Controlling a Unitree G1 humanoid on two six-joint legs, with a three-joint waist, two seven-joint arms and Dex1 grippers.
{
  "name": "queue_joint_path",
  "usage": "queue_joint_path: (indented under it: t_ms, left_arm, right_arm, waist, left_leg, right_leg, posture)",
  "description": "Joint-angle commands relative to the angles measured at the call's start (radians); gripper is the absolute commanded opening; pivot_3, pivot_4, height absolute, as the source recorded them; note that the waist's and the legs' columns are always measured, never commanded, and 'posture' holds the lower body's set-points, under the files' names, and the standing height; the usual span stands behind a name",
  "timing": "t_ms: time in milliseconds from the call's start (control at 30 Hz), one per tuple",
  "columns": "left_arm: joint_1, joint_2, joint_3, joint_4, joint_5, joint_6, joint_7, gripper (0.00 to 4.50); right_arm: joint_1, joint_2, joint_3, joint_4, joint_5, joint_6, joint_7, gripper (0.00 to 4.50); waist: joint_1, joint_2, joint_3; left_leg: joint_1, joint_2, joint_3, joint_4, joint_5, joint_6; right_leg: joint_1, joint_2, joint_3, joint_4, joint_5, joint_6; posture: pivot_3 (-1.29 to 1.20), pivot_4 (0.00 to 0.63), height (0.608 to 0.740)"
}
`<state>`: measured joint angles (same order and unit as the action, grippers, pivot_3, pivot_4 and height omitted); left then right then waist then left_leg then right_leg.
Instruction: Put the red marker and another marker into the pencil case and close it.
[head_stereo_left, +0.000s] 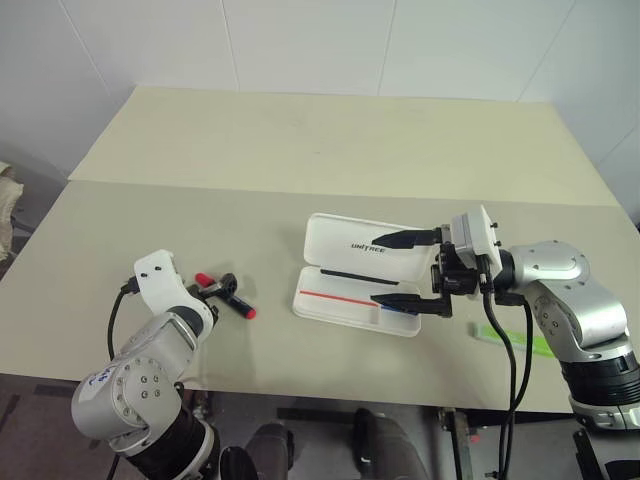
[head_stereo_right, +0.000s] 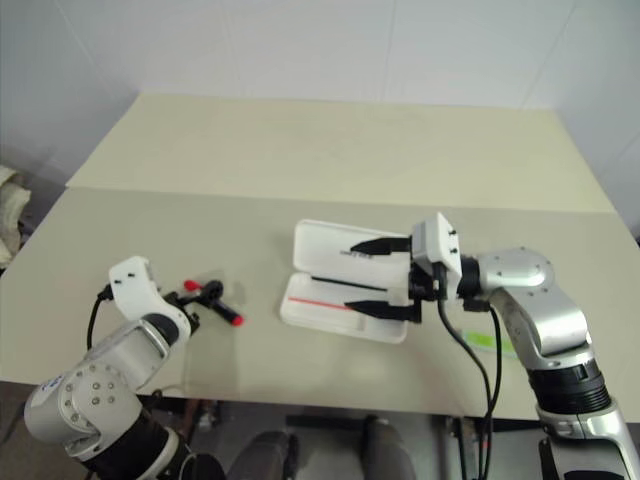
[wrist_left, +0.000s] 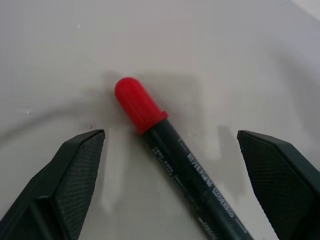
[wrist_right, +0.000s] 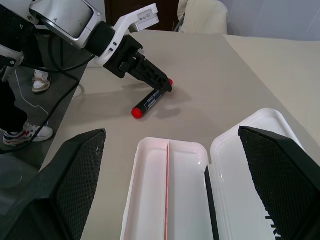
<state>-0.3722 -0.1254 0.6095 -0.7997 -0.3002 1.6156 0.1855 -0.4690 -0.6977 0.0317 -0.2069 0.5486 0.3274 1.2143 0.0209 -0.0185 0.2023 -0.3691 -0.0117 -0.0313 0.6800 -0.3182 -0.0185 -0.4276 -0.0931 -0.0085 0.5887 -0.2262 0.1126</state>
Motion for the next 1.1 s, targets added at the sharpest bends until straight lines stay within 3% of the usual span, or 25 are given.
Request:
queue_joint_path:
  t_ms: [33,533,667,967,1100]
  left_arm:
    - [-0.004,0.011,-0.004,0.039,0.031,-0.001,-0.006,4.45]
    - [-0.122,0.052,-0.031,0.216,0.065,-0.001,-0.037,4.45]
    - [-0.126,0.030,-0.013,0.216,0.068,-0.001,-0.037,3.55]
    - [-0.118,0.030,-0.025,0.222,0.068,-0.001,-0.040,0.64]
    - [-0.106,0.039,-0.030,0.220,0.066,-0.001,-0.044,0.64]
  right_arm:
    - [-0.020,-0.003,-0.012,-0.034,0.006,-0.002,-0.001,4.50]
    - [0.001,0.002,-0.024,-0.063,0.008,-0.007,-0.041,4.50]
    - [0.001,0.000,-0.028,-0.064,0.009,-0.010,-0.047,4.50]
    - [-0.005,0.003,-0.029,-0.059,0.008,-0.015,-0.058,4.50]
    - [-0.001,0.003,-0.029,-0.059,0.008,-0.018,-0.060,4.50]
  waist:
    - [0.000,0.000,0.000]
    - [0.002,0.000,0.000]
    - [0.003,0.000,0.000]
    - [0.004,0.000,0.000]
    - [0.004,0.000,0.000]
  left_leg:
    - [0.000,0.000,0.000,0.000,0.000,0.000]
    - [0.002,-0.001,-0.001,0.001,0.009,0.000]
    - [0.001,-0.001,-0.001,0.001,0.010,-0.001]
    - [0.000,-0.002,-0.002,-0.001,0.008,0.000]
    - [0.000,-0.002,-0.002,-0.001,0.008,0.000]
  right_leg:
    - [0.000,0.000,0.000,0.000,0.000,0.000]
    - [0.004,0.000,-0.001,-0.004,0.000,-0.016]
    - [0.004,0.000,-0.001,-0.005,0.001,-0.016]
    - [0.004,-0.001,-0.001,-0.007,0.005,-0.009]
    - [0.004,-0.001,-0.002,-0.007,0.004,-0.010]
  posture:
    - [0.00,0.150,0.740]
    - [0.00,0.150,0.740]
    - [0.00,0.150,0.740]
    - [0.00,0.150,0.740]
    - [0.00,0.150,0.740]
